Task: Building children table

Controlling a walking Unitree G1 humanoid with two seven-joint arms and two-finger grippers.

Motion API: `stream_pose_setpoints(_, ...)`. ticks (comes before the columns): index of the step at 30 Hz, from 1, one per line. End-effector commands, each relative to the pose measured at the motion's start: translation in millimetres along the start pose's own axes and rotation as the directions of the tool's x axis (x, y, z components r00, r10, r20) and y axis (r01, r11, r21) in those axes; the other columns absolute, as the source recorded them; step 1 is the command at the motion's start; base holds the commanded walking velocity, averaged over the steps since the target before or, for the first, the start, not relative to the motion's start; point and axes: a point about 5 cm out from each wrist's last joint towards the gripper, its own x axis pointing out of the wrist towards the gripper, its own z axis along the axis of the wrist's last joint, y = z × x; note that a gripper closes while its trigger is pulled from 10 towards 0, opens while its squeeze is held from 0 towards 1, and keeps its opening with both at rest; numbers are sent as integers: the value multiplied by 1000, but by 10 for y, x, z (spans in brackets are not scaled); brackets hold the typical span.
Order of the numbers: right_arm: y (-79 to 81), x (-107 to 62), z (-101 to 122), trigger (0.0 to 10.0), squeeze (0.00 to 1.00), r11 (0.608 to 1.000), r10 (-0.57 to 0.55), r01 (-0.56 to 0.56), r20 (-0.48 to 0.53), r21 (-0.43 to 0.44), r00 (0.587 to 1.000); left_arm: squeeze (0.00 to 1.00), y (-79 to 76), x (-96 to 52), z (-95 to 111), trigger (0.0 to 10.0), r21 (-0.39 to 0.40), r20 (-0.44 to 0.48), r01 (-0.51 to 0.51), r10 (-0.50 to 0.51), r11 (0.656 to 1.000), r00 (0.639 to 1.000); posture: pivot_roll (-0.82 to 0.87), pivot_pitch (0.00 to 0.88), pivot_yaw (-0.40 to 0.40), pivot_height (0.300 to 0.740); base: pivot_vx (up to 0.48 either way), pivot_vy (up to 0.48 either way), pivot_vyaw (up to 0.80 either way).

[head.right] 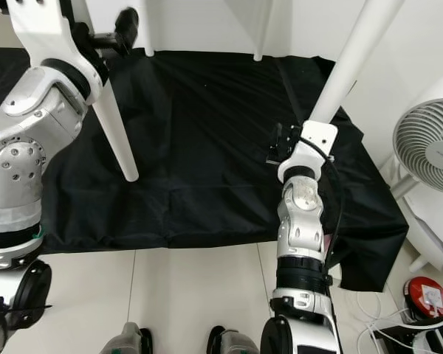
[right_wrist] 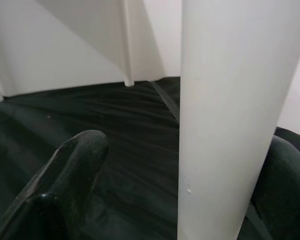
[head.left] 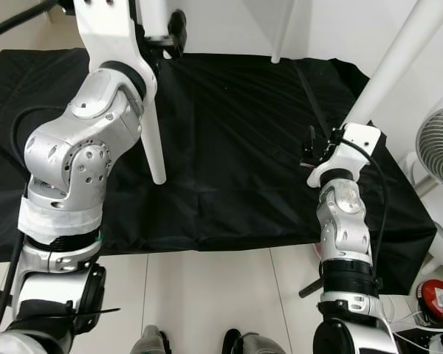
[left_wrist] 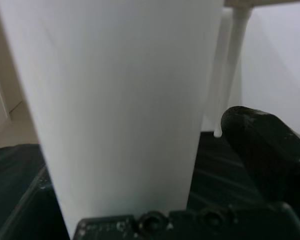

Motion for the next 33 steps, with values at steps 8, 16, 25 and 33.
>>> stream_pose_setpoints(8, 170, -203, -47, 10000, 0, 985, 168, -170, 90, 9, 982, 0, -70, -334, -326, 10000, 67, -91, 313, -307, 947, 947, 95, 181, -26, 740, 0, 0, 0)
stream_pose_setpoints(16, 121, -309, -8, 10000, 0, 980, 201, -200, 139, -20, 970, 0, 21, -480, -356, 10000, 115, -51, 250, -246, 961, 968, 93, 184, -21, 740, 0, 0, 0)
stream_pose_setpoints(25, -46, -506, 10, 10000, 0, 976, 213, -202, 168, -81, 962, 0, 151, -762, -390, 10000, 116, 11, 140, -142, 983, 990, 91, 188, -17, 740, 0, 0, 0)
stream_pose_setpoints(33, -133, -608, 15, 10000, 0, 973, 216, -197, 171, -122, 961, 0, 126, -941, -535, 10000, 150, -51, 202, -196, 968, 979, 91, 187, -16, 740, 0, 0, 0)
